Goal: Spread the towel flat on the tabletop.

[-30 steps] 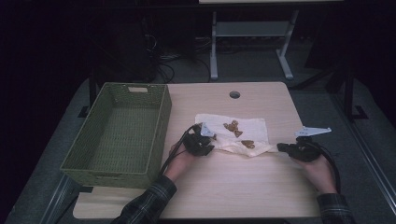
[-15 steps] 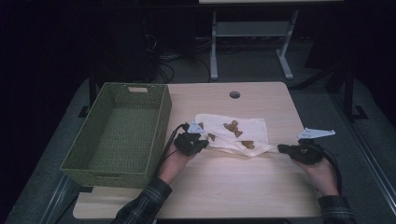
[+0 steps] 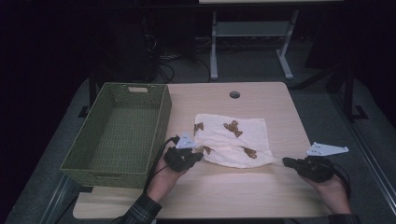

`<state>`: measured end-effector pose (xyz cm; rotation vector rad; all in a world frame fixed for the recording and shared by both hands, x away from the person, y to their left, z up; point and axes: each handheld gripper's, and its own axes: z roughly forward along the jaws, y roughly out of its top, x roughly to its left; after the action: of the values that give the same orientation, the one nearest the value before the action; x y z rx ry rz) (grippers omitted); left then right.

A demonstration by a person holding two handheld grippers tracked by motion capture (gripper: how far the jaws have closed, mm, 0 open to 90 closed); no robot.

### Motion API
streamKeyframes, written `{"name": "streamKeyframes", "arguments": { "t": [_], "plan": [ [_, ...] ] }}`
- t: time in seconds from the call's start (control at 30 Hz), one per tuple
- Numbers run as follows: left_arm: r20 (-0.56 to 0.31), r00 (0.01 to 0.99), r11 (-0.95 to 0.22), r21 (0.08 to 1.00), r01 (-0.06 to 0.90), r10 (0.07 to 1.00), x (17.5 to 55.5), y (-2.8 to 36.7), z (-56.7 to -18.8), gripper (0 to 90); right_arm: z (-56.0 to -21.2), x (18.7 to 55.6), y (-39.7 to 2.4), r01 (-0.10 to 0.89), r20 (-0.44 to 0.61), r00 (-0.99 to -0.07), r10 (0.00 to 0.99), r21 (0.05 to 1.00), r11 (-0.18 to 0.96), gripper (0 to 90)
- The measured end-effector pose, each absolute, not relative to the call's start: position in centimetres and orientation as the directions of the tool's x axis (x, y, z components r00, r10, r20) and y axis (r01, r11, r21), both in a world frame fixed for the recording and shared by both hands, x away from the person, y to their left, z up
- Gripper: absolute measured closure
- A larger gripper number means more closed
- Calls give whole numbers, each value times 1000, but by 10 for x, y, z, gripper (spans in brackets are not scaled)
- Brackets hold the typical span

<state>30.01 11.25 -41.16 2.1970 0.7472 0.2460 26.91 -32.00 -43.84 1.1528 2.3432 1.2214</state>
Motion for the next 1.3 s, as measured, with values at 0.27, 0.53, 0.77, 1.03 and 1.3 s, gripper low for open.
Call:
{"name": "streamKeyframes", "arguments": {
  "t": [0.27,0.53,0.77,1.03,1.3],
  "plan": [
    [-77,805,-522,725,451,588,276,122,-414,898,-442,235,-324,527,129,-672,730,775,349,878],
    [-83,791,-520,712,473,606,252,137,-417,898,-452,212,-315,531,137,-705,695,751,391,878],
    [-84,780,-526,693,493,621,243,144,-421,897,-454,206,-316,542,154,-706,691,745,388,849],
    [-85,779,-517,703,489,621,251,140,-423,721,-450,214,-314,540,159,-699,698,757,369,700],
    [-108,785,-511,704,493,610,274,133,-425,617,-449,234,-304,552,158,-688,709,748,369,630]
  ]
}}
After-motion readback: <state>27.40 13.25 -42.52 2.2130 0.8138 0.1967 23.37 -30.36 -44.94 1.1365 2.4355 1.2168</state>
